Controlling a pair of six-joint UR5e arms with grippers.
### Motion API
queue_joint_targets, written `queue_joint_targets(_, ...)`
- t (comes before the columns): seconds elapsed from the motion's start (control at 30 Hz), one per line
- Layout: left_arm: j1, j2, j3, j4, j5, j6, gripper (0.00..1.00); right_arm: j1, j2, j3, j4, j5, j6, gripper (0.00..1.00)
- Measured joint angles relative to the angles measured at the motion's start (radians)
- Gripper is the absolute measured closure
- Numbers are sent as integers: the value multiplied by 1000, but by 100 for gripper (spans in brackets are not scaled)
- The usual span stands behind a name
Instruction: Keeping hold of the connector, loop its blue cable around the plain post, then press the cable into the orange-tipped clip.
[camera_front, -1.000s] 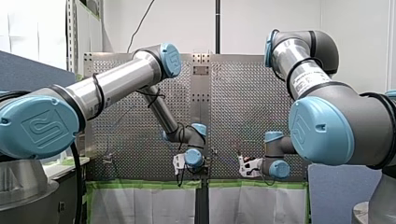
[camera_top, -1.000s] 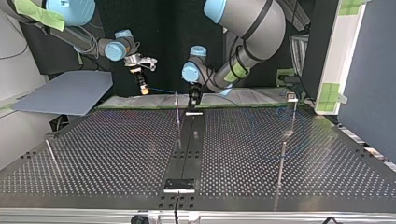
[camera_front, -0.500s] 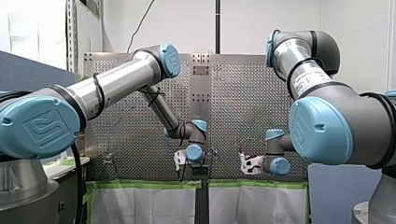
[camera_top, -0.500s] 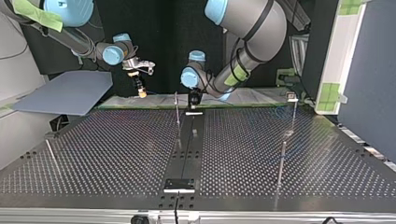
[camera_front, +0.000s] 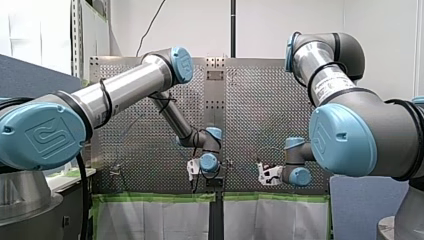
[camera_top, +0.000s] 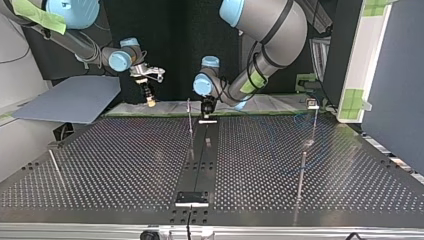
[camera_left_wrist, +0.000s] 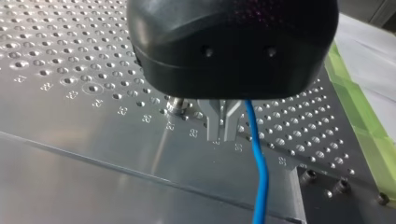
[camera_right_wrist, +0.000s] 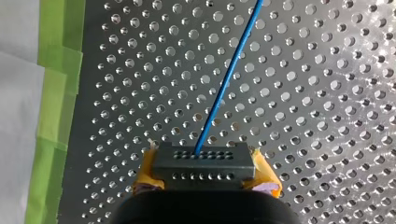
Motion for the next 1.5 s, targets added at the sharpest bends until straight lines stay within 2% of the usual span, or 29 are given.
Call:
queue_joint_targets(0.07,0,0,1,-1,0,7,75,0,0,-5,3,0,-1,100)
queue_joint_targets(0.1,0,0,1,-1,-2,10,75,-2,0,-8,5,1,-1,100)
queue_joint_targets(0.17,0,0,1,-1,0,21,59,-2,0,-10,7,-1,-1,100)
queue_joint_targets(0.23,-3,0,1,-2,0,34,59,-1,0,-12,8,-2,-2,100)
queue_joint_targets(0.27,-4,0,1,-3,0,40,53,0,0,-13,8,-3,-3,100)
queue_joint_targets(0.3,-5,0,1,-4,1,47,53,0,0,-13,8,-4,-3,100)
queue_joint_targets(0.33,-5,1,1,-5,3,57,49,0,0,-13,8,-6,-4,100)
queue_joint_targets(0.37,-6,1,1,-7,7,64,42,0,0,-13,8,-8,-4,100)
queue_joint_targets(0.4,-6,2,1,-11,13,72,42,0,0,-13,8,-10,-4,100)
queue_joint_targets(0.47,-8,6,1,-24,29,89,33,0,0,-14,8,-12,-4,100)
queue_joint_targets(0.73,-27,56,-19,-66,44,153,33,0,0,-14,5,-16,-3,100)
queue_joint_targets(0.93,-37,95,-62,-66,49,172,33,0,0,-14,3,-27,-2,100)
queue_joint_targets(1.27,-50,107,-152,-58,53,213,30,0,0,-14,5,-33,-3,100)
queue_joint_targets(1.5,-61,118,-174,-37,82,219,28,0,0,-14,7,-33,-3,100)
